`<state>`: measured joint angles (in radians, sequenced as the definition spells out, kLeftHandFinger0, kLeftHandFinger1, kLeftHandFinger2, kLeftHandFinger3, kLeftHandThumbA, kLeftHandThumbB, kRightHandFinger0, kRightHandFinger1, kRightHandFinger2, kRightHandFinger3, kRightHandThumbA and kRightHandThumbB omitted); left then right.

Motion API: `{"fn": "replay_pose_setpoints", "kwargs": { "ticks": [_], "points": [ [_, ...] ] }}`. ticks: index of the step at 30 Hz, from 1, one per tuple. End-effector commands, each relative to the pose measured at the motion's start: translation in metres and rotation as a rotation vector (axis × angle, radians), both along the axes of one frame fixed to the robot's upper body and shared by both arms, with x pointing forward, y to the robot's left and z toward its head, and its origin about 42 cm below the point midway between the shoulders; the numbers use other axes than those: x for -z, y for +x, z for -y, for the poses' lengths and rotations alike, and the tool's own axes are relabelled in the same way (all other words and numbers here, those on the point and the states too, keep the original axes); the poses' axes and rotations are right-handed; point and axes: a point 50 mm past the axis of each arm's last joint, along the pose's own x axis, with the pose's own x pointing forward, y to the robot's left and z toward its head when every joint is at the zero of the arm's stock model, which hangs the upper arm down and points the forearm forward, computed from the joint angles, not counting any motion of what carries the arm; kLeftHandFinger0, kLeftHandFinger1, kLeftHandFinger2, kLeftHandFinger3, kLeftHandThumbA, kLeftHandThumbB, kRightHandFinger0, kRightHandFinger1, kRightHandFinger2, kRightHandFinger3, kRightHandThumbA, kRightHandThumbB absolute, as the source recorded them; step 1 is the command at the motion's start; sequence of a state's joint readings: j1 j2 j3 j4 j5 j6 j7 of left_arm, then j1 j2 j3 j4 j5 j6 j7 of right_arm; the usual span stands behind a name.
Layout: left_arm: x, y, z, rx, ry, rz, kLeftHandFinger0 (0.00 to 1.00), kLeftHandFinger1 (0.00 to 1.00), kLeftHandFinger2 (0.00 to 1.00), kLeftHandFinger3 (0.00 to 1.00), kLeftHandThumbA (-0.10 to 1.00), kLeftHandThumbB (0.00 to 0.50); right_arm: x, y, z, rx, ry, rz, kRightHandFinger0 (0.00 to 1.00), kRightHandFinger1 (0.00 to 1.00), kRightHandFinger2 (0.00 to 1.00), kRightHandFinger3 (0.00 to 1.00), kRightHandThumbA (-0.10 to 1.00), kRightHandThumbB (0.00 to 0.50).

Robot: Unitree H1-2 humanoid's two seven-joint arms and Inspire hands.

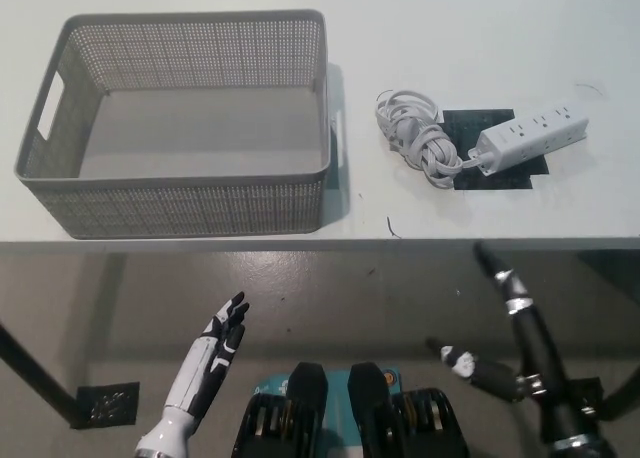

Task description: Use the right hand to pick up a power strip and put it into a container on the left side

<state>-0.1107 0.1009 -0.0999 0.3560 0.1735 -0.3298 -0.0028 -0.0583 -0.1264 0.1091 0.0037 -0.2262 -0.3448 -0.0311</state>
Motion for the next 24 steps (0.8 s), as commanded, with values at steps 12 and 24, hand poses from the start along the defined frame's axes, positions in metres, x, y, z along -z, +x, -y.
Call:
{"fn": "replay_pose_setpoints", "kwargs": {
  "ticks": [12, 24],
  "points": [
    [-0.024, 0.018, -0.002, 0.053, 0.047, 0.150, 1.00, 1.00, 1.00, 1.00, 1.00, 0.116, -0.267, 0.017, 0.097, 0.243, -0.455, 0.522, 1.00, 1.00, 1.00, 1.00, 0.92, 0.244],
    [-0.022, 0.018, -0.001, 0.055, 0.046, 0.145, 1.00, 1.00, 1.00, 1.00, 1.00, 0.104, -0.304, 0.116, 0.061, 0.175, -0.746, 0.317, 1.00, 1.00, 1.00, 1.00, 0.91, 0.267]
  ]
}}
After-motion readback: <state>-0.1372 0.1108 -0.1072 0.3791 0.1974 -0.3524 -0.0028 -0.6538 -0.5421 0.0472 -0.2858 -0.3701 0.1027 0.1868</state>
